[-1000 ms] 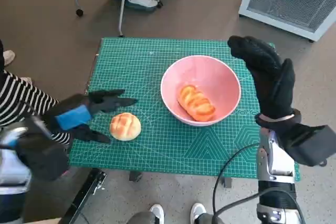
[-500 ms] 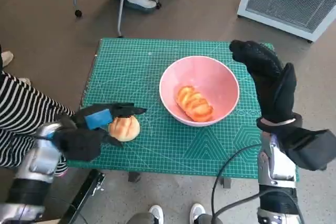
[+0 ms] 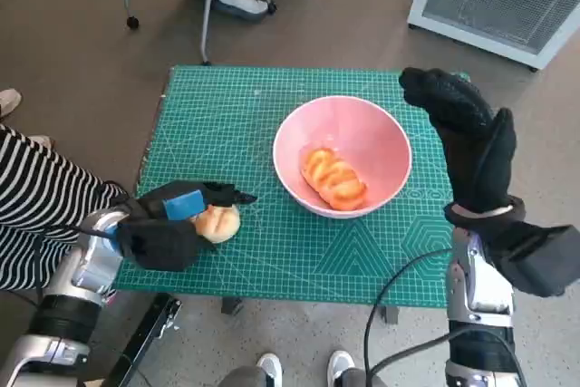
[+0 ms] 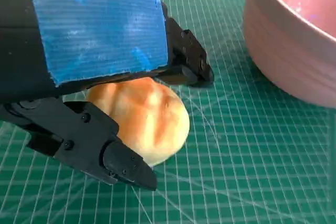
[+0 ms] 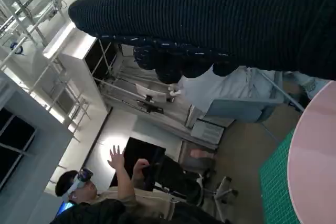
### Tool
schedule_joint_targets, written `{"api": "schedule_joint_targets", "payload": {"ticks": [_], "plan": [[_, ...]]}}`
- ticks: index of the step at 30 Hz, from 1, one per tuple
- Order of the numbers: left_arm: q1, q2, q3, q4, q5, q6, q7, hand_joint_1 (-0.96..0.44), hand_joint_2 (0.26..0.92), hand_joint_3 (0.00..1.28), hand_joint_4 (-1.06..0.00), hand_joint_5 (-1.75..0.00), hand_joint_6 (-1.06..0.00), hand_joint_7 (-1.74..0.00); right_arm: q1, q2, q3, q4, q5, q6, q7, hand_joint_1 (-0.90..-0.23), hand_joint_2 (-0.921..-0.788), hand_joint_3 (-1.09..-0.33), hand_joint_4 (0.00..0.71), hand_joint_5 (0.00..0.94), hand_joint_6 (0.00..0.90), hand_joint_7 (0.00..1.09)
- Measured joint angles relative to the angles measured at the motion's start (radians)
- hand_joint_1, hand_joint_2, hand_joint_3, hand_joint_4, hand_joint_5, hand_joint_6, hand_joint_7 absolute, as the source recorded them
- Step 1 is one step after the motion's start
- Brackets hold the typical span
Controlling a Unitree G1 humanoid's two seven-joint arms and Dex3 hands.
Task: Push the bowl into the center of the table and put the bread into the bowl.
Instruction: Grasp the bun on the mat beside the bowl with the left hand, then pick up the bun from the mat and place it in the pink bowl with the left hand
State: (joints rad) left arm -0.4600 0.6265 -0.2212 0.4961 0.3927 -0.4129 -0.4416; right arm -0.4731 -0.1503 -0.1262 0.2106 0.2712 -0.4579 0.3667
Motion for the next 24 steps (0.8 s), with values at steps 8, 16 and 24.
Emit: {"api": "schedule_joint_targets", "payload": {"ticks": [8, 16, 24], "plan": [[0.035, 0.008, 0.043, -0.041, -0.043, -0.083, 0.031, 0.00, 0.919, 0.10, -0.68, -1.25, -0.57, -1.14, 0.008, 0.000, 0.000, -0.003, 0.000, 0.002, -0.003, -0.776, -0.921, -0.737, 0.199, 0.002, 0.037, 0.59], [0.035, 0.020, 0.144, -0.226, -0.149, -0.094, 0.023, 0.00, 0.918, 0.08, -0.69, -1.25, -0.61, -1.10, 0.008, 0.000, -0.001, -0.002, 0.000, 0.004, -0.003, -0.780, -0.921, -0.736, 0.199, 0.002, 0.037, 0.59], [-0.073, -0.017, 0.211, -0.364, -0.195, -0.053, 0.073, 0.00, 0.910, 0.06, -0.73, -1.17, -0.65, -1.11, 0.007, -0.001, -0.002, 0.007, 0.001, 0.003, -0.003, -0.780, -0.921, -0.736, 0.199, 0.001, 0.034, 0.58]]}}
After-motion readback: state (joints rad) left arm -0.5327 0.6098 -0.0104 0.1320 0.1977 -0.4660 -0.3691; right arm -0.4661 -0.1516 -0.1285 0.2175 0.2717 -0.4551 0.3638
